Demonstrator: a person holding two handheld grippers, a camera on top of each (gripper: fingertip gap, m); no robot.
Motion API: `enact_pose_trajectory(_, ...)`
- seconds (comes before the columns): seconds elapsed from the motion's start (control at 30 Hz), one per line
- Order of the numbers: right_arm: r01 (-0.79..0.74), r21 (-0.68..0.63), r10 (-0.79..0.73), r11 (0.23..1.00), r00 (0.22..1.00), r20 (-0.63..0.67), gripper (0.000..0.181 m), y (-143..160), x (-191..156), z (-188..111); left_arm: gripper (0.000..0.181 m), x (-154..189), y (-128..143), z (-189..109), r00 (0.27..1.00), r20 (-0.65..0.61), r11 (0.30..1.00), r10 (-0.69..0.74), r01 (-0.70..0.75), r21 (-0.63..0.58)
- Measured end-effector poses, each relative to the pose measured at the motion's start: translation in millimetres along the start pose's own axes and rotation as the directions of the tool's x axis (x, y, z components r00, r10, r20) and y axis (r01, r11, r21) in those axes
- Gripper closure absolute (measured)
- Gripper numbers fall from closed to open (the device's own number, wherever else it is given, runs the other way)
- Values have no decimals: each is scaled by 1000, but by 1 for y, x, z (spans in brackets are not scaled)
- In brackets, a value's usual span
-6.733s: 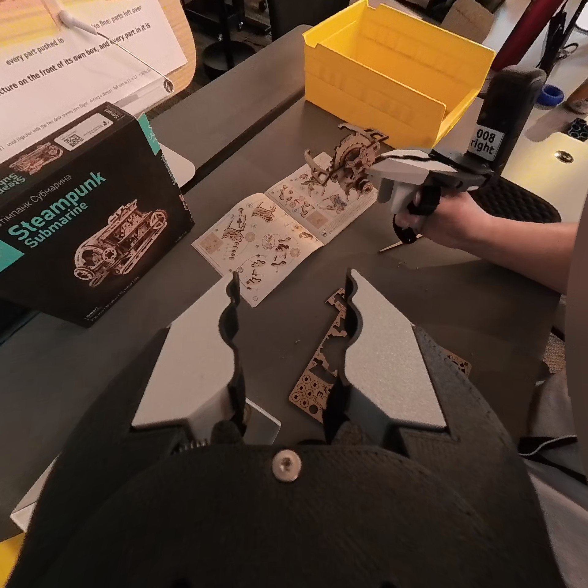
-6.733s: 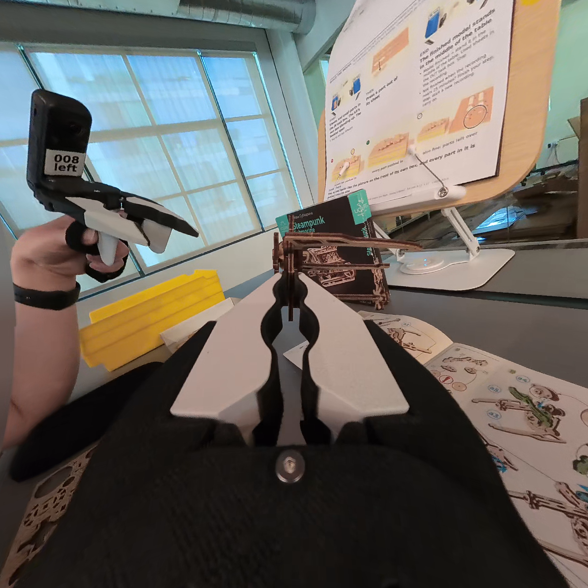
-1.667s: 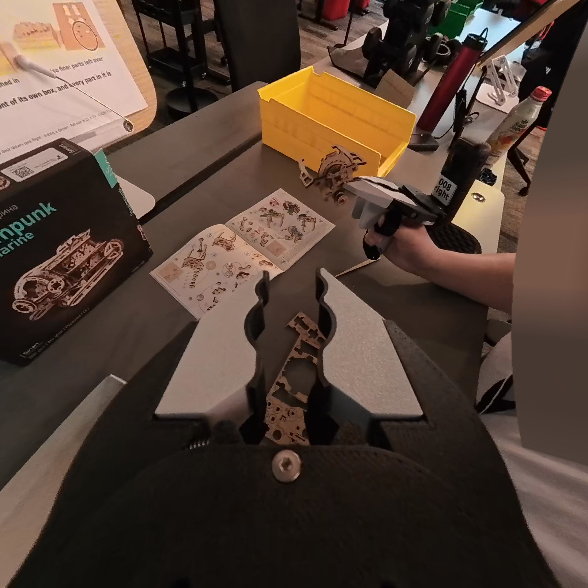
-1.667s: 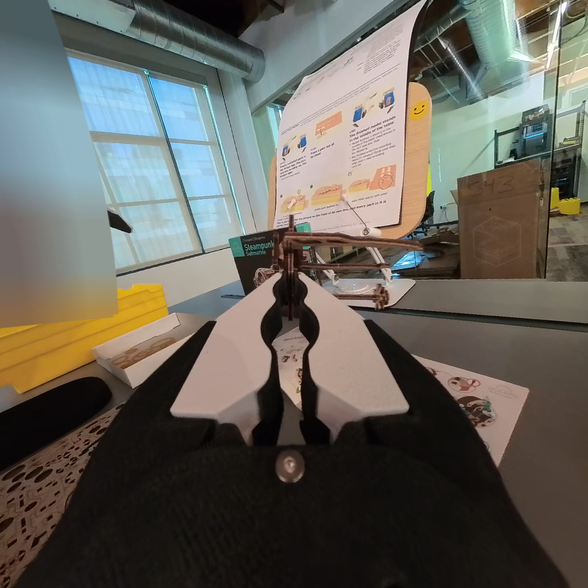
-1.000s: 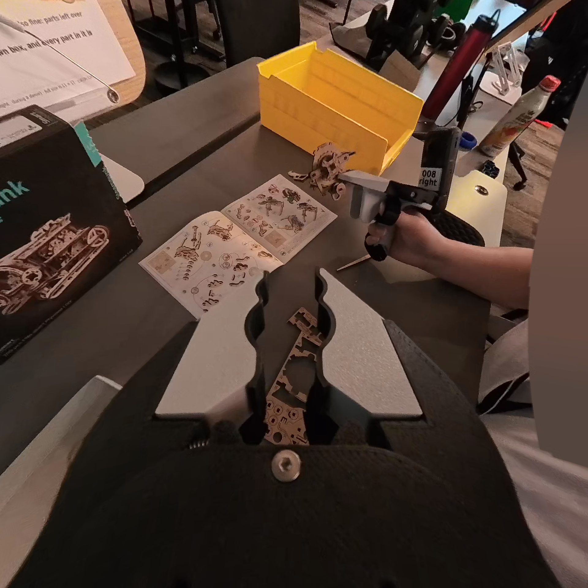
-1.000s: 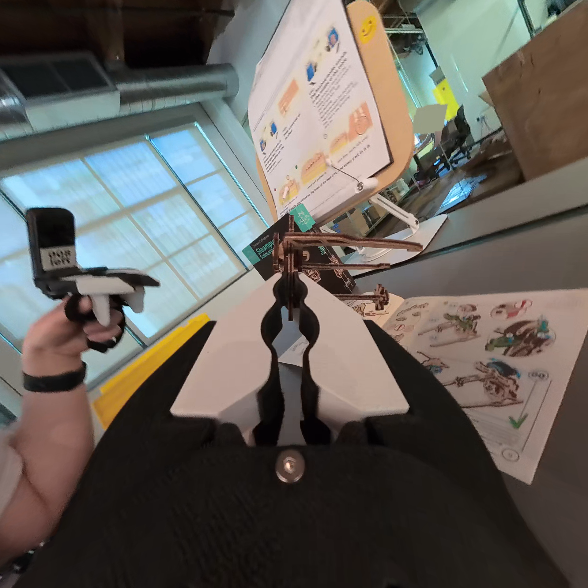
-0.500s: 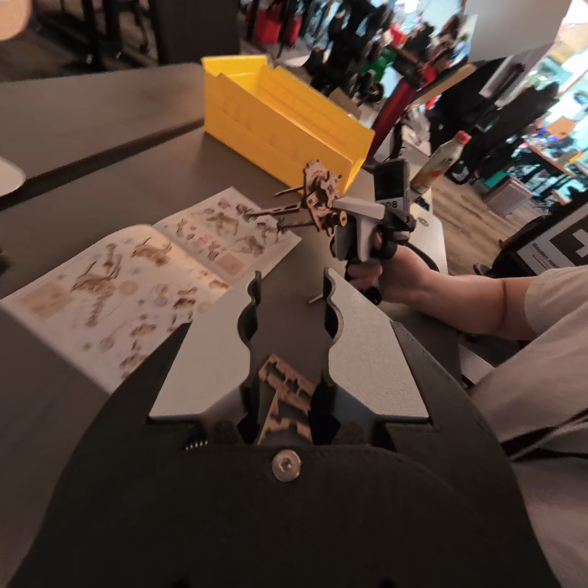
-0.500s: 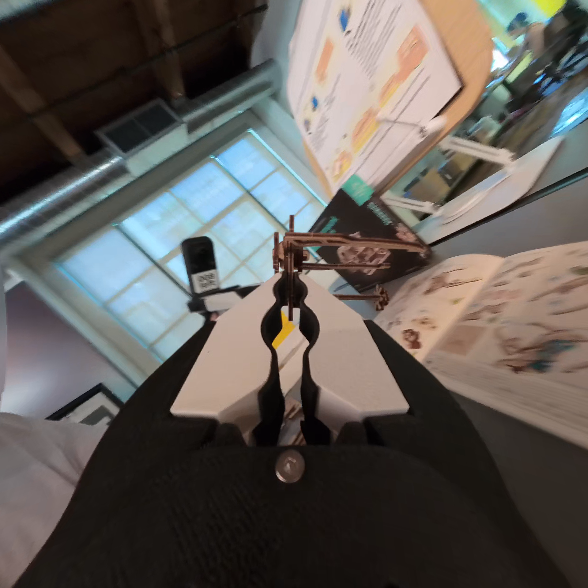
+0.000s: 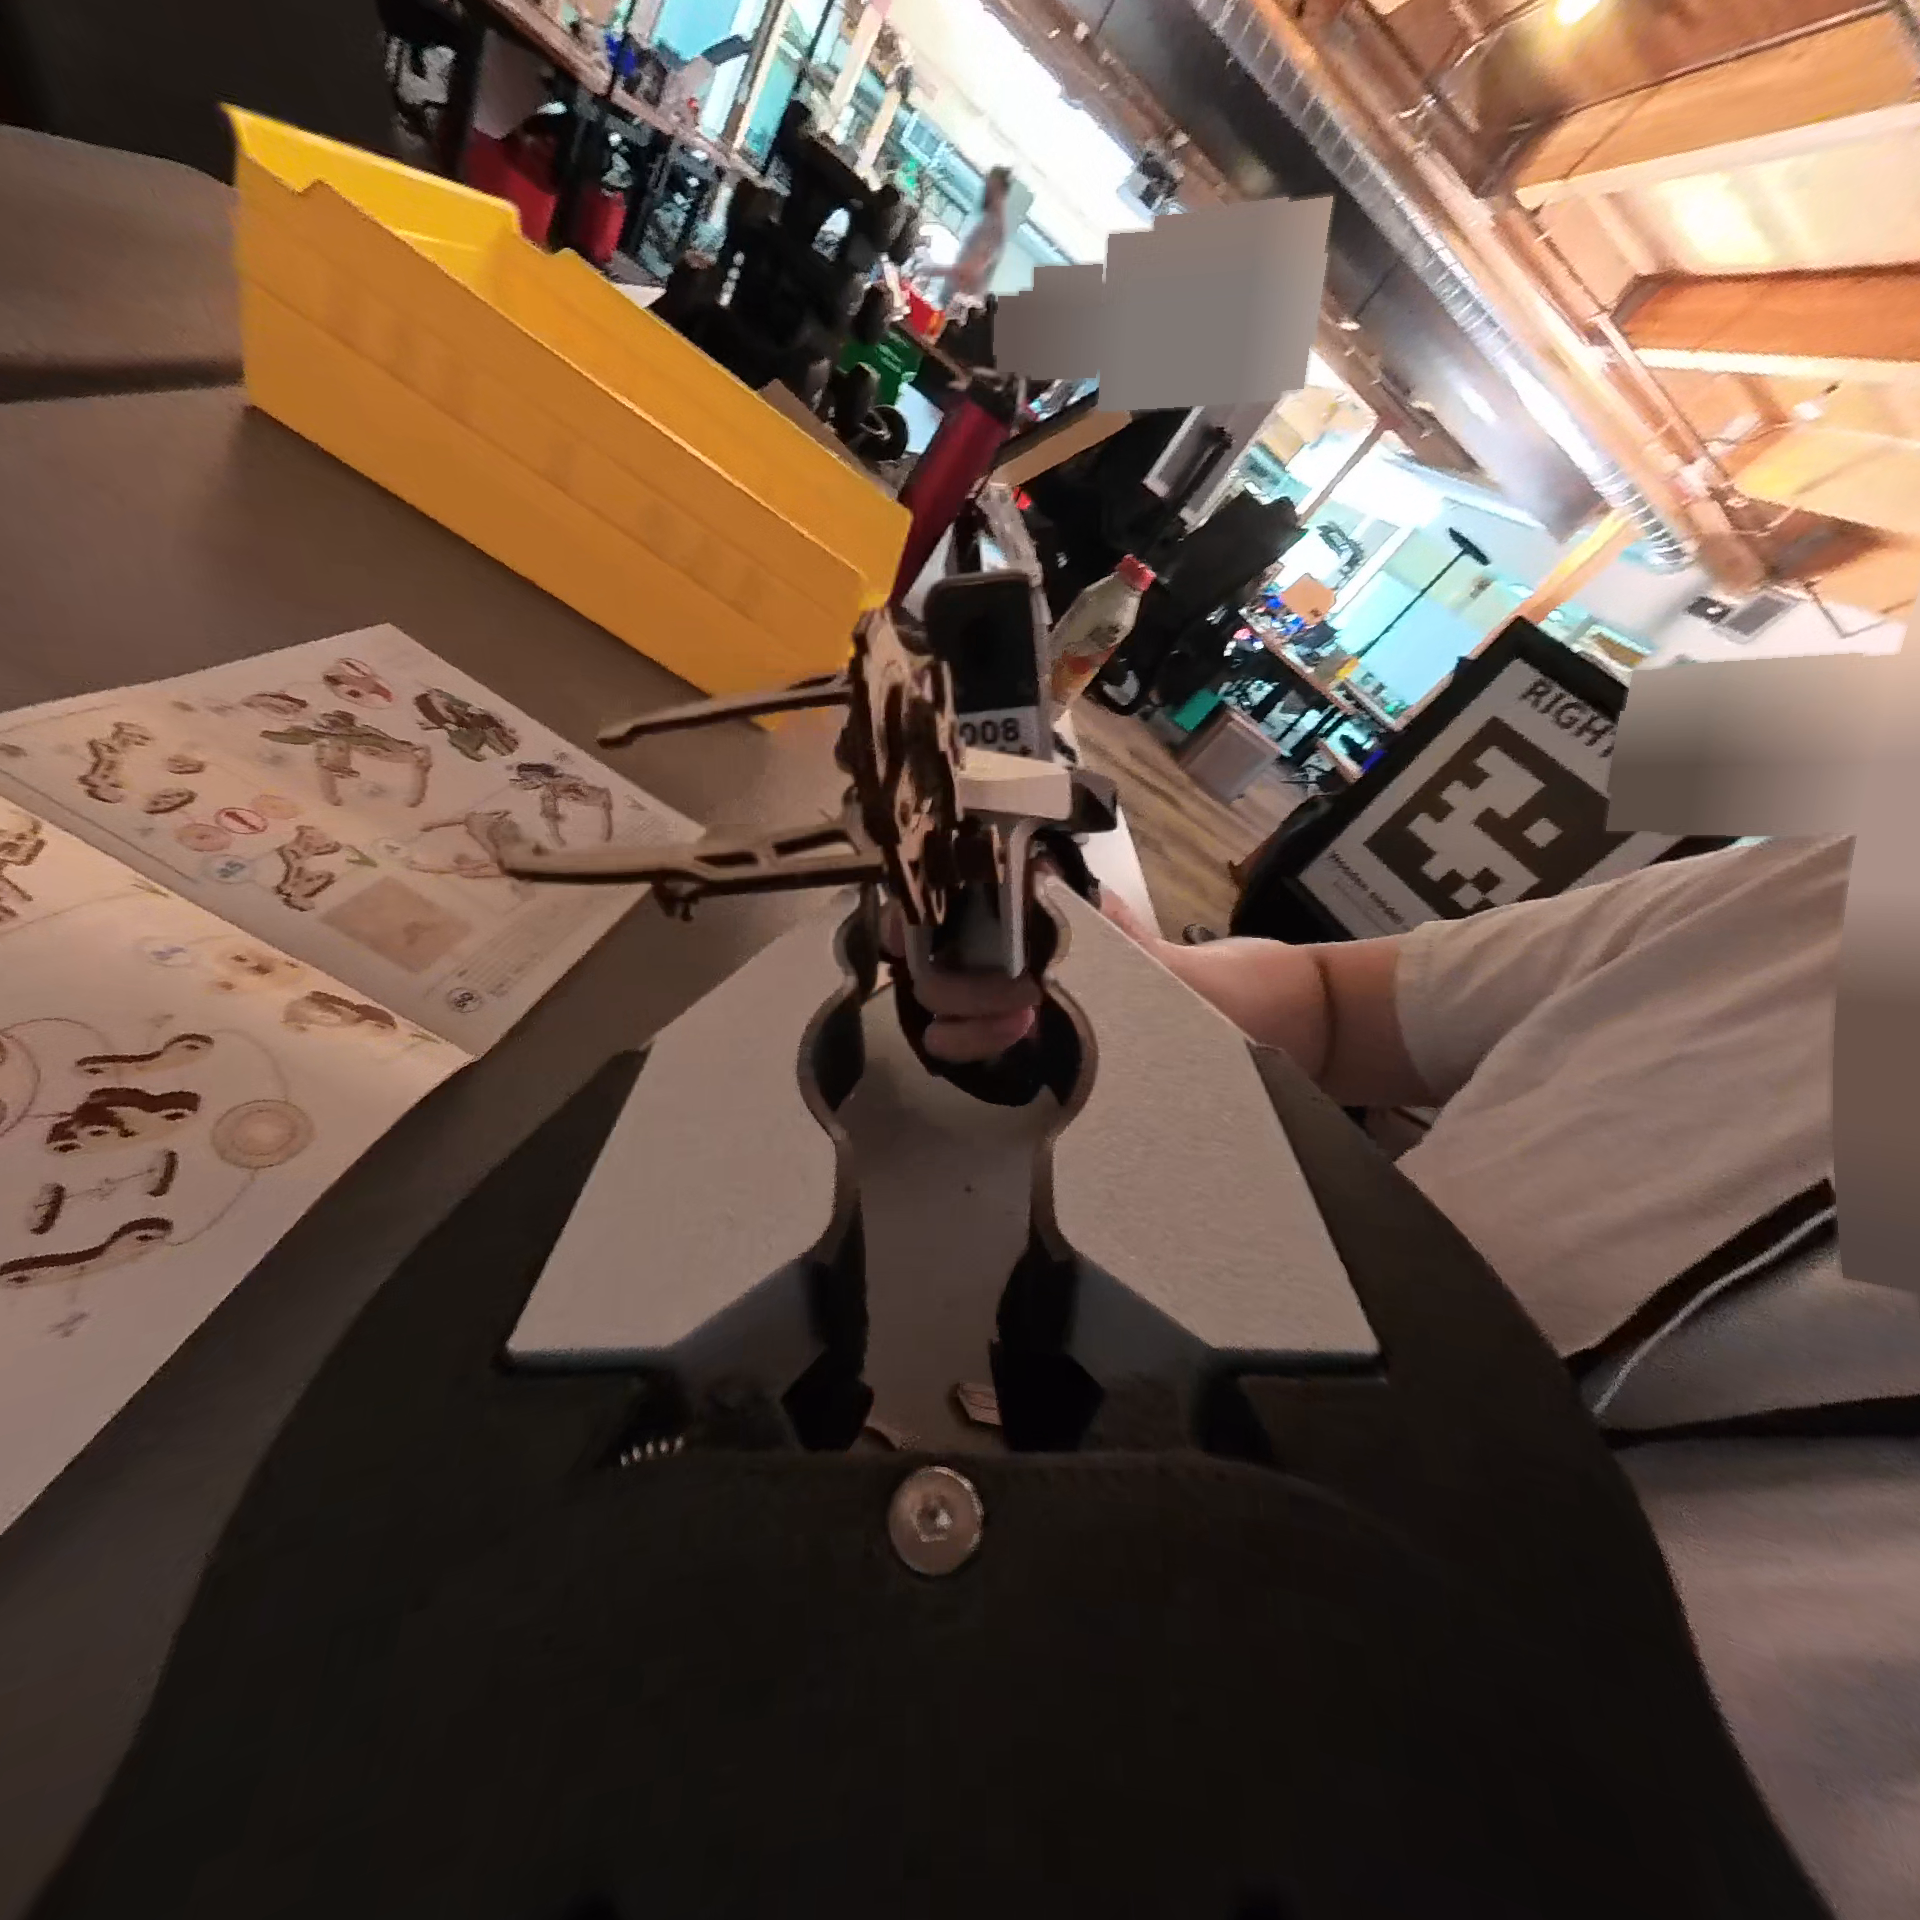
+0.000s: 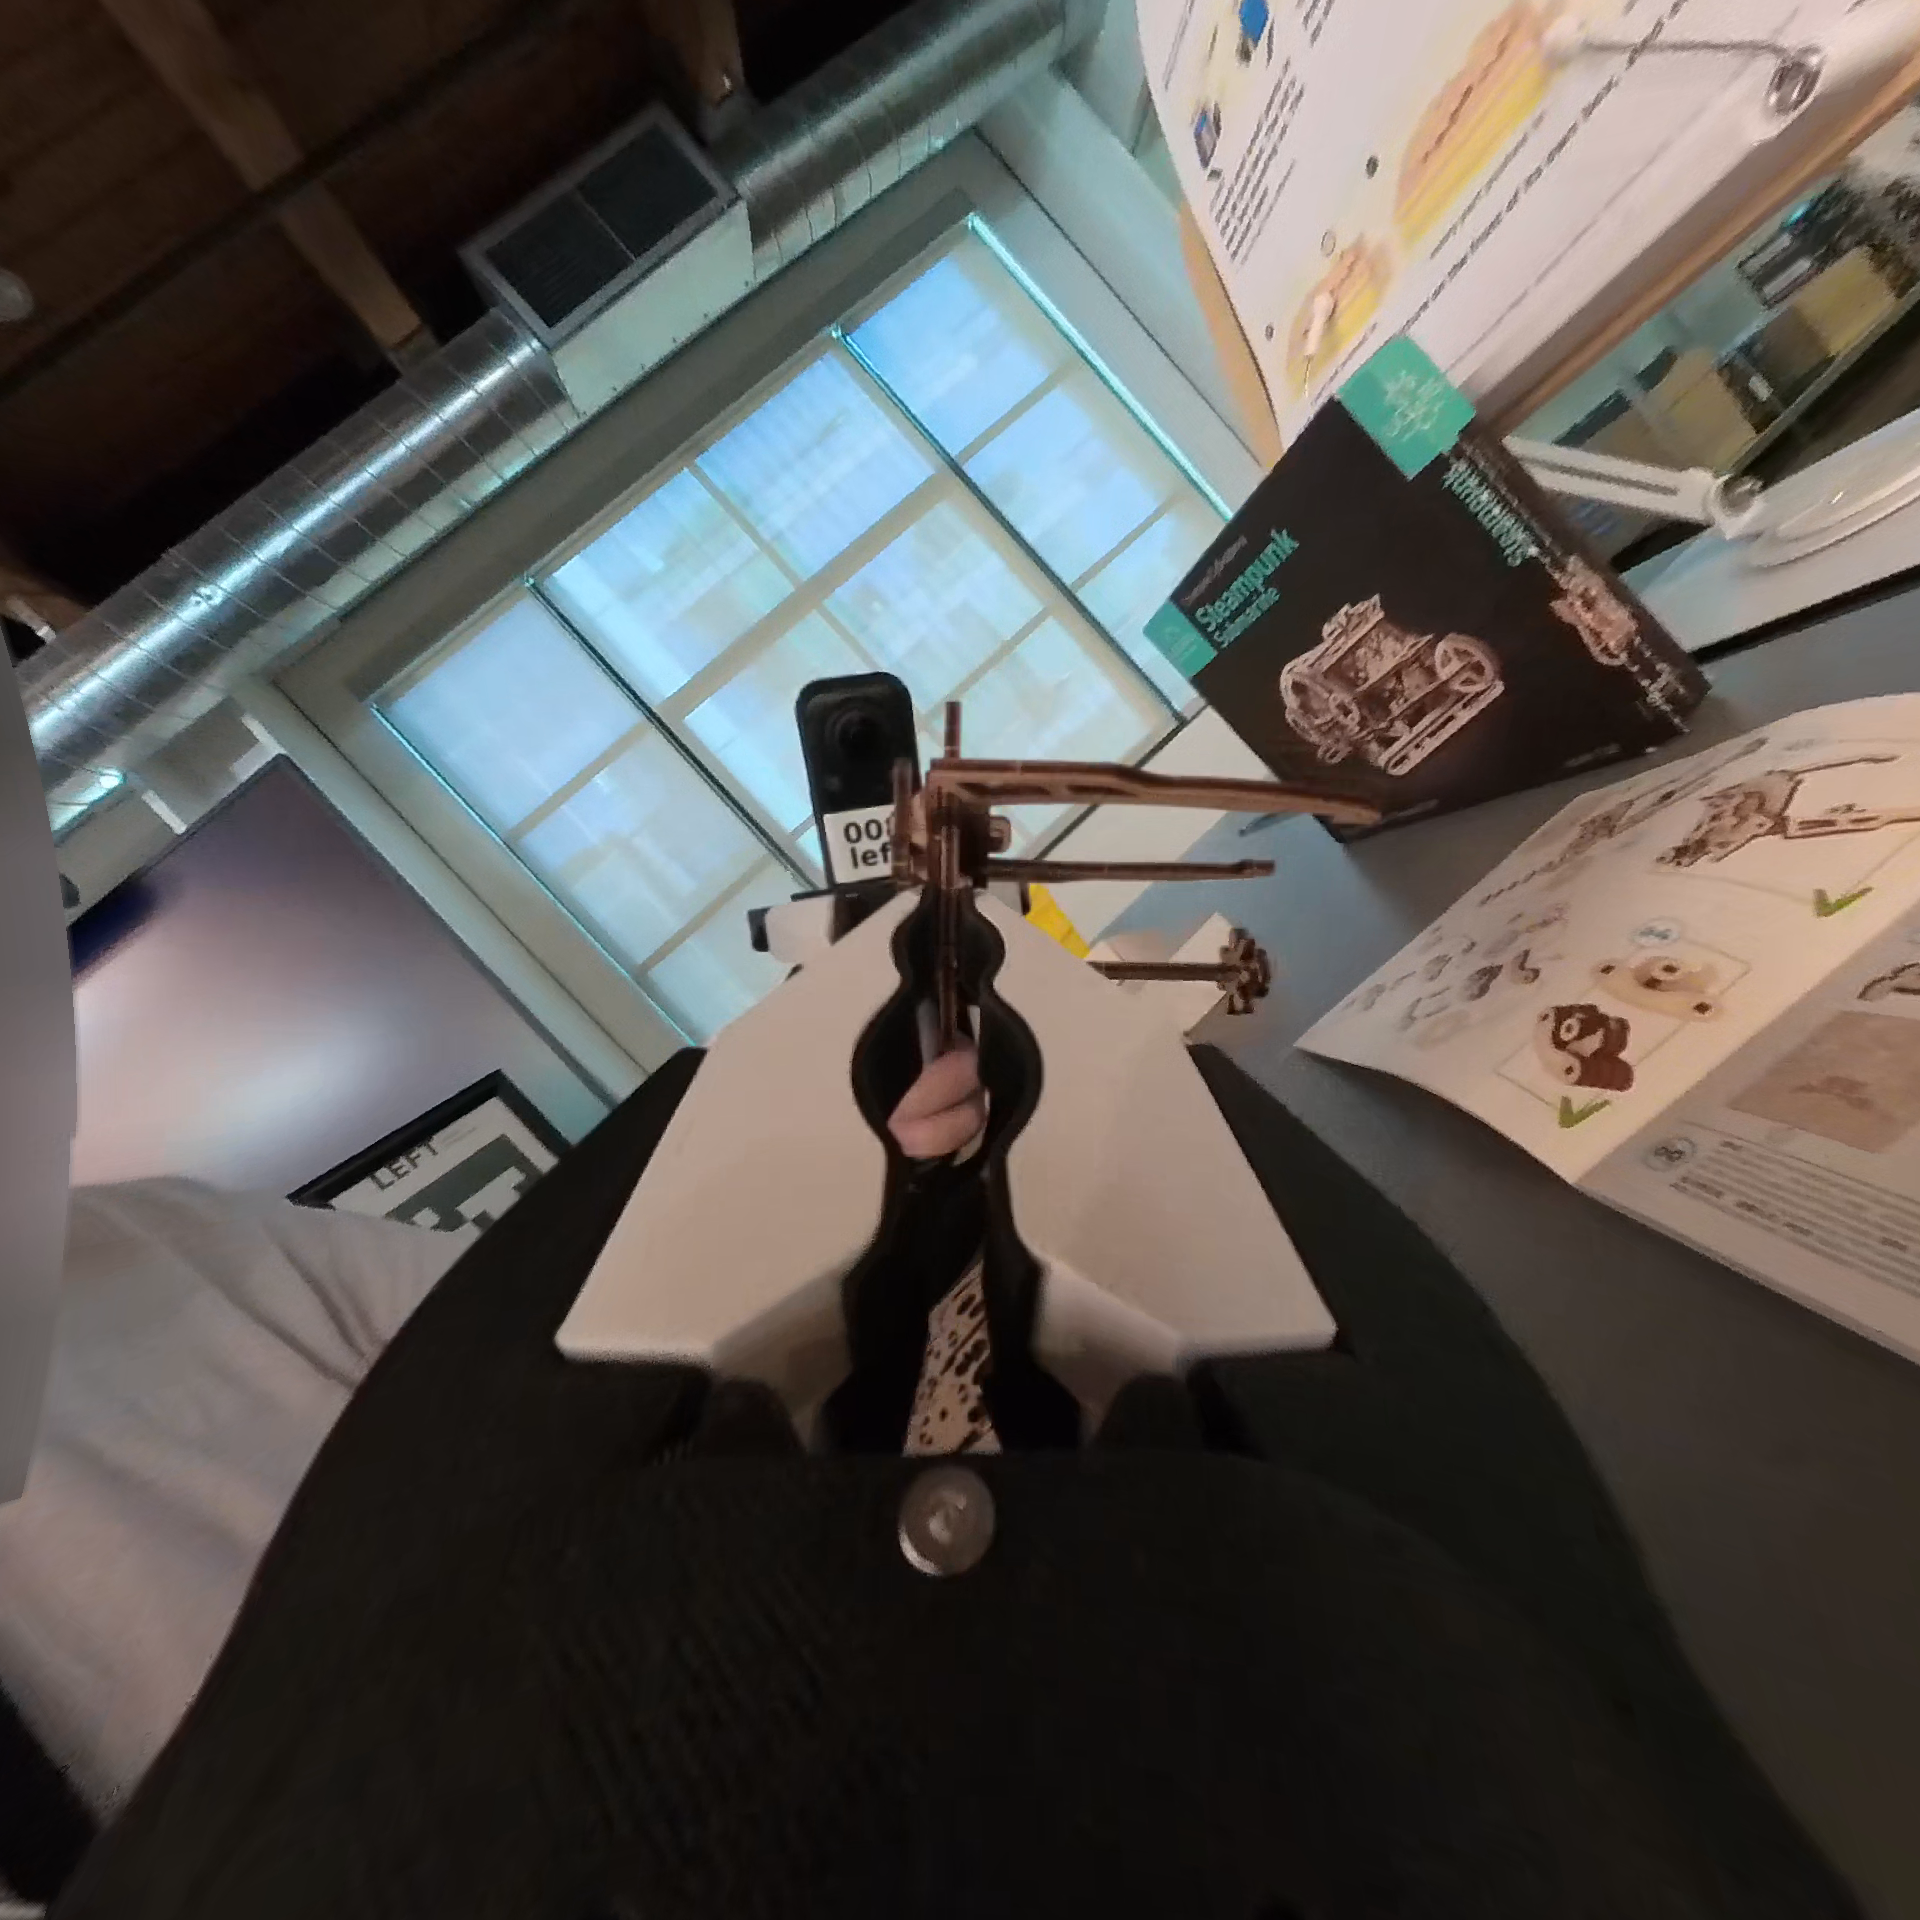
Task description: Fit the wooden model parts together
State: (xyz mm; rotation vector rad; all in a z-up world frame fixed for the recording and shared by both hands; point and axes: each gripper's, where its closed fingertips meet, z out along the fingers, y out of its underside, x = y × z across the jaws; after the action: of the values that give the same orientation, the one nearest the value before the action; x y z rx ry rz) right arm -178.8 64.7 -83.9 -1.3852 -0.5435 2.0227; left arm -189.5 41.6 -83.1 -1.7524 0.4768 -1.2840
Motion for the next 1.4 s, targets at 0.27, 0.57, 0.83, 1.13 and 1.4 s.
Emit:
enact_pose_trajectory(0.27,-34,-77,36,996,999,25,181,22,2,7,158,-2,24,-6,995,-100,990,-1,-13,-140)
enact_pose_trajectory(0.57,36,-173,-27,984,998,56,181,22,-10,9,168,-5,21,-17,996,-83,982,22,-37,-183)
enact_pose_trajectory(0.83,113,-314,-240,943,883,-404,181,-14,37,-32,154,-4,-51,-72,987,131,995,95,-91,-36)
enact_pose_trajectory(1.13,145,-521,-458,841,704,-543,181,39,52,-41,157,15,-84,-126,913,360,981,191,-191,-34)
enact_pose_trajectory(1.4,156,-572,-533,805,613,-583,181,56,62,-47,157,41,-86,-126,921,332,979,203,-202,-37)
